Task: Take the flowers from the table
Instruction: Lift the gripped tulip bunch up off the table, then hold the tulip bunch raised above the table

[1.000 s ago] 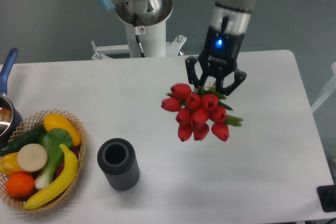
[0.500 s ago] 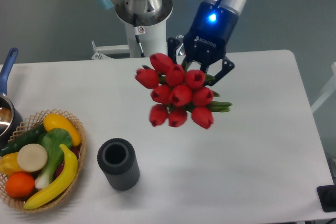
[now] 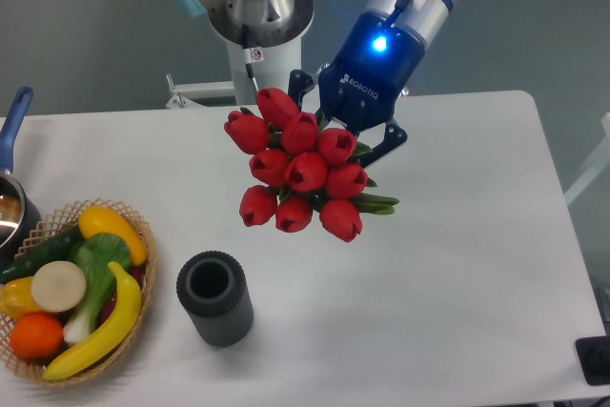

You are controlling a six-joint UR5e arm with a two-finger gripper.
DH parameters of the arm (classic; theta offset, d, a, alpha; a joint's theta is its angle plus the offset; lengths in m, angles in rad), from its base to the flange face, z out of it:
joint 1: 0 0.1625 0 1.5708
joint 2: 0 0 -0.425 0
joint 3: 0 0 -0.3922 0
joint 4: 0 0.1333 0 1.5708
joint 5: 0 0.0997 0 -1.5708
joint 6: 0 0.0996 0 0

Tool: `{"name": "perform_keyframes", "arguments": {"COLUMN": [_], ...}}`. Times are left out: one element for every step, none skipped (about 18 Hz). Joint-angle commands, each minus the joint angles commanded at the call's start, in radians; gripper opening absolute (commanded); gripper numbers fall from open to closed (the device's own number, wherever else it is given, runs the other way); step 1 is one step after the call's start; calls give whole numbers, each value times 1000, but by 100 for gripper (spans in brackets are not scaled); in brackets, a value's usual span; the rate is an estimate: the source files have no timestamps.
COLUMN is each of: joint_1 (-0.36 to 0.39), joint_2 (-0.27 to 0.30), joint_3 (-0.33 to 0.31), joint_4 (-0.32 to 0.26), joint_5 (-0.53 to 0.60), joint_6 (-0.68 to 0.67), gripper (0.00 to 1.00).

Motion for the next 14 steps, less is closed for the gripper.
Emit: {"name": "perform_keyframes", "arguments": {"joint_1": [0,0,2,2,2,2,2,2,2,3,3,3,3,5], "joint_2": [0,2,0,2,2,2,2,2,2,2,2,3,2,3], "joint_3": [0,0,0,0,0,0,0,0,0,0,0,0,0,0], "joint_4": [0,0,0,0,0,0,0,0,0,0,0,0,0,0], "joint_5": [0,0,0,0,0,0,0,0,0,0,0,0,0,0], "joint_6": [-6,-12,-15,-17,-17,-17,-17,-17,-17,-17,-17,-17,-17,-17], "gripper": [37,37,37,37,37,37,37,37,37,37,37,37,37,37]}}
